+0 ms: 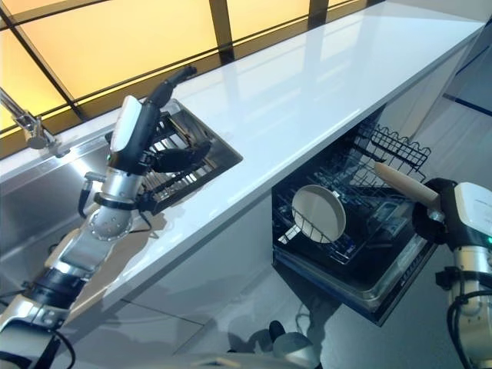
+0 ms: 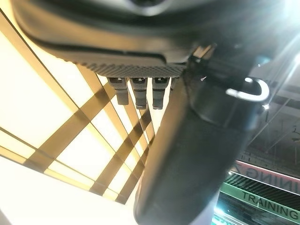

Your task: Pick up plates and place into dishwasher.

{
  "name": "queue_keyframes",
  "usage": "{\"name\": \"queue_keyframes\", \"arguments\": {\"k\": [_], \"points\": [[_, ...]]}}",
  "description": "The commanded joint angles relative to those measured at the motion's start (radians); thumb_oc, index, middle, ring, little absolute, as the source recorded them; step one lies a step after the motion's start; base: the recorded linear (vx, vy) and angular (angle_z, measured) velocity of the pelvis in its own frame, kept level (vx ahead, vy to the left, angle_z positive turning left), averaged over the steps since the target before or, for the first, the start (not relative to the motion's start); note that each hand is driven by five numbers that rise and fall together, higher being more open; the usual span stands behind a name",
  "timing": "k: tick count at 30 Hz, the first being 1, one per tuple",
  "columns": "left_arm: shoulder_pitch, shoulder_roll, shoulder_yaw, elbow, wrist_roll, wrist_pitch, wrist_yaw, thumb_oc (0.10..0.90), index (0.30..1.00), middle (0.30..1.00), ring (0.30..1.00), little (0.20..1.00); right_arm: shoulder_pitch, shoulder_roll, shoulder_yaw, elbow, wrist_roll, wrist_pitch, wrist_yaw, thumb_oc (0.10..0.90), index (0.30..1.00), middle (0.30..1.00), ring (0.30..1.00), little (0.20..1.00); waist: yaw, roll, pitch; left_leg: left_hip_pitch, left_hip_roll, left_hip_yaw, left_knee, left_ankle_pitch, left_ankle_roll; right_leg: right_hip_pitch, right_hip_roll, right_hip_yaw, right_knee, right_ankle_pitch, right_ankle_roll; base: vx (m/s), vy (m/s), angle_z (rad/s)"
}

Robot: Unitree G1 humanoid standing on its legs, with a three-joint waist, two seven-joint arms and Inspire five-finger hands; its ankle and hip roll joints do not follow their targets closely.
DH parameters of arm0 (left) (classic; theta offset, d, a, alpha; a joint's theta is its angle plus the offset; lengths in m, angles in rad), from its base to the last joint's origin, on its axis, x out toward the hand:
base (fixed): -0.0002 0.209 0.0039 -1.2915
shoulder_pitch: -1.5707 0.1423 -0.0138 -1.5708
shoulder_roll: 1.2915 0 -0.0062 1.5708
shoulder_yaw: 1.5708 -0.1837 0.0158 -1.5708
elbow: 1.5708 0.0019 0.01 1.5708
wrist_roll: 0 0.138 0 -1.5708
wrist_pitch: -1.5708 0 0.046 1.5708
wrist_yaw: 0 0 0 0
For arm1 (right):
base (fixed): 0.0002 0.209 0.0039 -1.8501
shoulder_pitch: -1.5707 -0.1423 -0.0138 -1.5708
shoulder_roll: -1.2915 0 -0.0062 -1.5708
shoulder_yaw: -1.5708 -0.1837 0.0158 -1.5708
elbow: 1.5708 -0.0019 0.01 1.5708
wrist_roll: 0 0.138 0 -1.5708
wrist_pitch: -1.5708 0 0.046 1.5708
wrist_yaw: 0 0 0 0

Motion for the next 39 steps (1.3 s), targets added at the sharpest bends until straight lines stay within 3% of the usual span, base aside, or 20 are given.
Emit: {"name": "queue_keyframes", "arguments": {"k": [1, 18, 28, 39], "points": [[-0.095, 0.009, 0.031, -0.056, -0.071, -0.061, -0.011, 0.8, 0.9, 0.9, 0.9, 0.9, -0.162, -0.05, 0.013, 0.053, 0.081, -0.023, 0.009, 0.1, 0.3, 0.3, 0.3, 0.2, 0.031, -0.005, -0.094, 0.009, -0.024, -0.014, 0.007, -0.129, 0.037, 0.053, 0.058, -0.04, 0.006, -0.102, 0.035, -0.02, -0.054, 0.04], [-0.201, 0.053, -0.121, -0.175, -0.154, -0.081, -0.094, 0.8, 0.9, 0.9, 0.9, 0.9, -0.594, -0.095, 0.395, 0.663, 0.179, 0.204, -0.003, 0.1, 0.3, 0.3, 0.3, 0.2, 0.163, 0.006, -0.051, -0.022, -0.032, -0.088, 0.007, -0.117, 0.029, 0.047, 0.039, -0.121, 0.006, -0.107, 0.02, -0.02, -0.075, 0.16], [-0.269, 0.128, -0.127, -0.188, -0.19, -0.066, -0.068, 0.8, 0.9, 0.9, 0.9, 0.9, -0.712, -0.131, 0.428, 0.839, 0.248, 0.255, -0.027, 0.1, 0.3, 0.3, 0.3, 0.2, 0.188, 0.039, -0.016, -0.045, -0.04, -0.109, 0.007, -0.109, 0.024, 0.032, 0.028, -0.148, 0.006, -0.109, 0.018, -0.02, -0.036, 0.13], [-0.289, 0.131, -0.135, -0.173, -0.173, -0.069, -0.037, 0.8, 0.9, 0.9, 0.9, 0.9, -0.765, -0.137, 0.416, 0.899, 0.367, 0.264, -0.002, 0.1, 0.3, 0.3, 0.3, 0.2, 0.182, 0.072, 0.007, -0.053, -0.049, -0.109, 0.007, -0.109, 0.025, 0.021, 0.021, -0.144, 0.006, -0.108, 0.018, 0.0, -0.003, 0.02]]}}
